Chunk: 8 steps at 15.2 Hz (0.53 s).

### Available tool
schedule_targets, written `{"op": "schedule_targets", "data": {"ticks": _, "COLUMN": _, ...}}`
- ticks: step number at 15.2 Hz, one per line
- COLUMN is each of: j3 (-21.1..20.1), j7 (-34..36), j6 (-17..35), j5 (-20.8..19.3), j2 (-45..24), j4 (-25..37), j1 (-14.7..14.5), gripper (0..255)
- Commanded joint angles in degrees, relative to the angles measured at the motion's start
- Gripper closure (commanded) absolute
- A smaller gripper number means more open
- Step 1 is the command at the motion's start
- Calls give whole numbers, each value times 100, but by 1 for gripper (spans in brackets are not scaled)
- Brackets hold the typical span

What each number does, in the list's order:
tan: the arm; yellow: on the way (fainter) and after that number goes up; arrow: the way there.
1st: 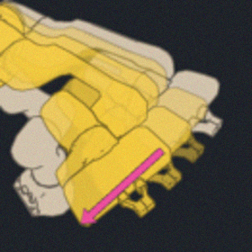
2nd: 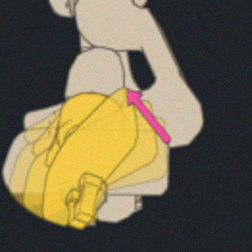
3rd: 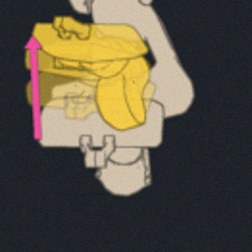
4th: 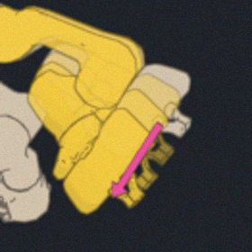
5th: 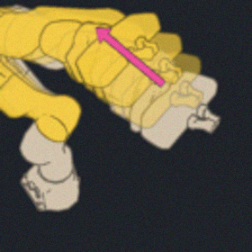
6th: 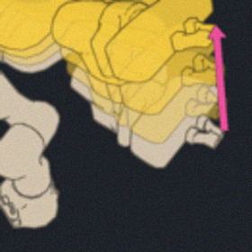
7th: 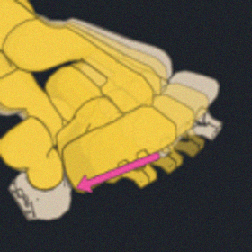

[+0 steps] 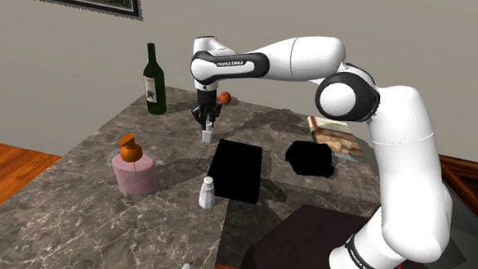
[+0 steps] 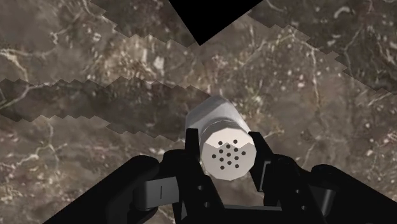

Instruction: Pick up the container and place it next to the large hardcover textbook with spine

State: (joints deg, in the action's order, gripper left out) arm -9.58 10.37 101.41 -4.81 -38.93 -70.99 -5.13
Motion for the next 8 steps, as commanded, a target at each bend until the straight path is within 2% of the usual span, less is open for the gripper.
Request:
{"op": "schedule_targets", "data": {"ticks": 1, "j3": 0, "j7": 0, "j6": 0, "j5": 0, "j2": -1, "j4": 0, "j1": 0, "gripper": 255}}
{"op": "schedule_targets", "data": {"ticks": 8, "j3": -10, "j7": -8, "j6": -409, "j5": 14, "j2": 81, "j4": 328, "j1": -13, "gripper": 255}}
